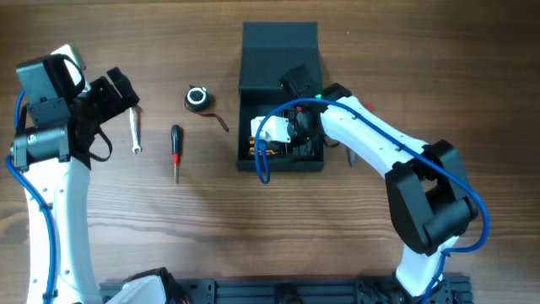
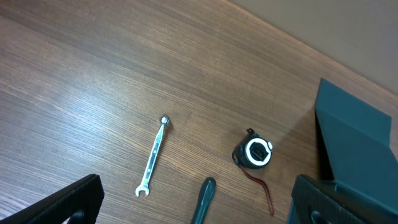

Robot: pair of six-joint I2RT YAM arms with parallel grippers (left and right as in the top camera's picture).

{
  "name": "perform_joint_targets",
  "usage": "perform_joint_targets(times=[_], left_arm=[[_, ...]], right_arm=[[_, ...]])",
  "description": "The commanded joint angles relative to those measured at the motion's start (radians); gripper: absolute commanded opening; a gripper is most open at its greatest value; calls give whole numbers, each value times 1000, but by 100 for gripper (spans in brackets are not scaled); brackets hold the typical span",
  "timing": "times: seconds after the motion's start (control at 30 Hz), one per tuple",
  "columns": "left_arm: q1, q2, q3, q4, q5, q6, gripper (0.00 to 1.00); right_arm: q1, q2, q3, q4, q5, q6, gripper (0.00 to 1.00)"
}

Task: Pack container
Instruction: 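Carry the pliers into the green box and release them, then move the right gripper to the red pruning shears and grasp them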

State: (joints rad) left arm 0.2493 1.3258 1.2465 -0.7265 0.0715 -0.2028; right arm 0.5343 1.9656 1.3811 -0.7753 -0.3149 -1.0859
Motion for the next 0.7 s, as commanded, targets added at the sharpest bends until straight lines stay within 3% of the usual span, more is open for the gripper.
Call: perform_joint_targets(times=[0.0, 0.1, 0.17, 0.3, 0.4, 0.47, 0.5, 0.67], left_arm=[[5, 5, 24, 0, -10, 16, 100], [5, 5, 24, 0, -10, 16, 100], [5, 5, 24, 0, -10, 16, 100], [5, 5, 24, 0, -10, 16, 100], [5, 5, 24, 0, -10, 16, 100], [5, 5, 24, 0, -10, 16, 100], [5, 5, 24, 0, -10, 16, 100], [5, 5, 24, 0, -10, 16, 100]], right_arm=[[3, -7, 26, 19, 99, 53, 57], [3, -21, 29, 29, 133, 126, 61], [3, -37, 41, 26, 135, 146, 58], [2, -102, 122, 27, 164, 326, 54], [-11, -182, 218, 29, 264, 540, 57], [-56, -261, 286, 33, 408, 732, 63], [-71, -279, 289, 35, 429, 760, 66], [-285, -331, 287, -46, 454, 1159, 72]])
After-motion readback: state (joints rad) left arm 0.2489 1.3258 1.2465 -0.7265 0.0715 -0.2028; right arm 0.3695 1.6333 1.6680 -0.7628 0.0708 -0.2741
